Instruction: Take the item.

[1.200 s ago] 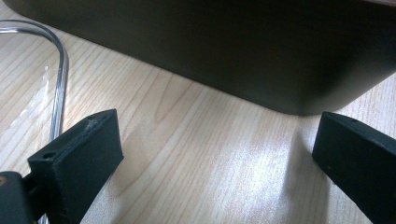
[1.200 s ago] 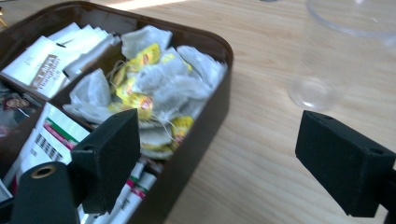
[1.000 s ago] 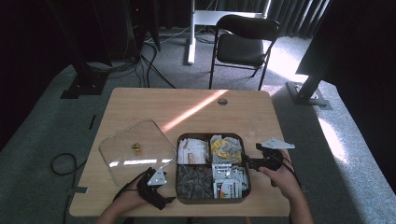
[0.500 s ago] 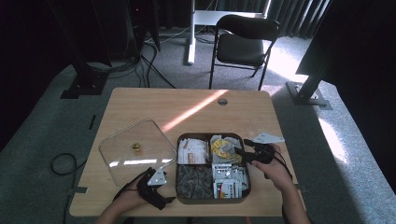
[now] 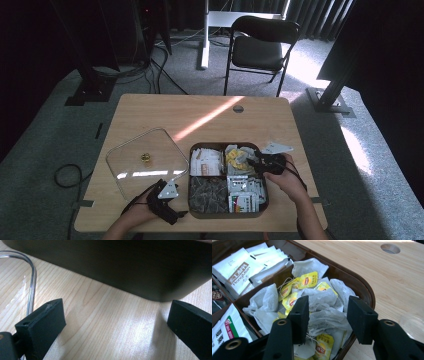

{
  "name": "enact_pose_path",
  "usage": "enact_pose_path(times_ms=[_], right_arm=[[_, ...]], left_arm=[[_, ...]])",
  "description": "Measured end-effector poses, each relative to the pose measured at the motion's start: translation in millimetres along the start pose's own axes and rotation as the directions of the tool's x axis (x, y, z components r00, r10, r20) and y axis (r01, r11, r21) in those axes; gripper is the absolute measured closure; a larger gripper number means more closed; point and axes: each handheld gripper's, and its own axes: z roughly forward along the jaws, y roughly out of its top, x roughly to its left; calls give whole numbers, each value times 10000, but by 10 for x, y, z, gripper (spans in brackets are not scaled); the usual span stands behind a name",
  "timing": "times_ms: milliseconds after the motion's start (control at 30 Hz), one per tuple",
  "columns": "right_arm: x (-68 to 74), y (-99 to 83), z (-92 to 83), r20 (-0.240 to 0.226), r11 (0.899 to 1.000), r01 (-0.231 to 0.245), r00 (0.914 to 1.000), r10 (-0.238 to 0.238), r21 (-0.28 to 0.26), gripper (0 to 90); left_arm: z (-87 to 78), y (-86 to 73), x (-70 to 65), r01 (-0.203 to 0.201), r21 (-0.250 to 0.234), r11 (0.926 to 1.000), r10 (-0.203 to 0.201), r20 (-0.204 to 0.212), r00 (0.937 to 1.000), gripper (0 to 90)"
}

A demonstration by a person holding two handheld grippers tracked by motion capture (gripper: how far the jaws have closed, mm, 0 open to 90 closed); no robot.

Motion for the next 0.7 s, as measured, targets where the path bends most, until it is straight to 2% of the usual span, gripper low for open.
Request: enact_pose_path(times_ms=[133, 233, 333, 367, 467, 700], right_arm=[[-3, -6, 22, -48, 9998, 108, 9999, -107, 158, 542], [0, -10, 39, -77, 9994, 148, 9999, -146, 311, 594], [-7, -20, 48, -94, 9992, 201, 9998, -198, 342, 714], [-16, -23, 45, -55, 9993, 157, 9999, -155, 327, 775], [-27, -38, 38, -208, 9990, -94, 9997, 103, 435, 860], [-6, -24, -29, -431, 9991, -407, 9982, 413, 146, 894]], left_arm=[[0, 0, 0, 0, 1, 10000, 0, 0, 10000, 15], [0, 0, 0, 0, -1, 10000, 0, -1, 10000, 15], [0, 0, 0, -2, 1, 10000, 2, 0, 10000, 15], [0, 0, 0, 0, 0, 10000, 0, -1, 10000, 15], [0, 0, 0, -1, 1, 10000, 1, 0, 10000, 15], [0, 0, 0, 1, 1, 10000, -1, -1, 10000, 15]])
